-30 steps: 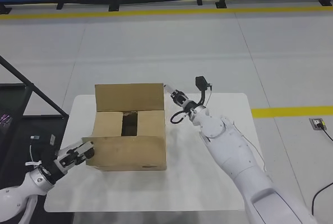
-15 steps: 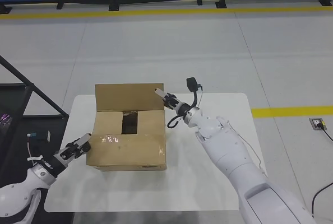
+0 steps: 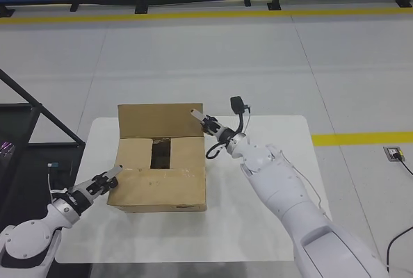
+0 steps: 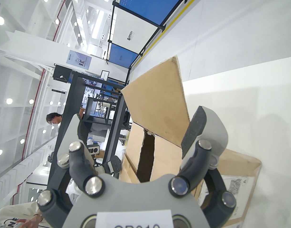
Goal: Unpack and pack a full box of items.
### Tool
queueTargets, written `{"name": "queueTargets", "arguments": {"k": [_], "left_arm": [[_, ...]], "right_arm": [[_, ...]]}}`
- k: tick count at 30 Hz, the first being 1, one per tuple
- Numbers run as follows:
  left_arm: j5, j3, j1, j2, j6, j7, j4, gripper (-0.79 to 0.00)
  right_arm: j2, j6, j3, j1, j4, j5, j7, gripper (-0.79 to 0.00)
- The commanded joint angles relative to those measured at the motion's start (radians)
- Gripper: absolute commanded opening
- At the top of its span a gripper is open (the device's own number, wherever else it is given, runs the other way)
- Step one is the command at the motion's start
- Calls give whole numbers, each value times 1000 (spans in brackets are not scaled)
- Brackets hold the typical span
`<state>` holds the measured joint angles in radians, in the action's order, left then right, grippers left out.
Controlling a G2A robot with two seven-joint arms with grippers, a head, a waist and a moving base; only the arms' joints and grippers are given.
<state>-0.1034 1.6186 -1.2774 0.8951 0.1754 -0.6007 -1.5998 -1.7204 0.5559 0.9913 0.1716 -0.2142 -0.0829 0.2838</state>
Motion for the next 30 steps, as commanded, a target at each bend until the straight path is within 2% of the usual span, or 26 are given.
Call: {"name": "queueTargets", "arguments": {"k": [1, 20, 23, 30], "left_arm": [[3, 2, 0, 0, 2, 0, 2, 0], [3, 2, 0, 1, 2, 0, 3, 0], [-35, 74, -64, -1, 67, 32, -56, 0], [-118, 241, -189, -3, 108, 54, -207, 0]], "right_arm": [[-2, -18, -8, -2, 5, -30, -55, 0], [-3, -22, -10, -2, 5, -37, -68, 0], [-3, -22, -10, -2, 5, -37, -68, 0], [-3, -22, -10, -2, 5, -37, -68, 0]]}}
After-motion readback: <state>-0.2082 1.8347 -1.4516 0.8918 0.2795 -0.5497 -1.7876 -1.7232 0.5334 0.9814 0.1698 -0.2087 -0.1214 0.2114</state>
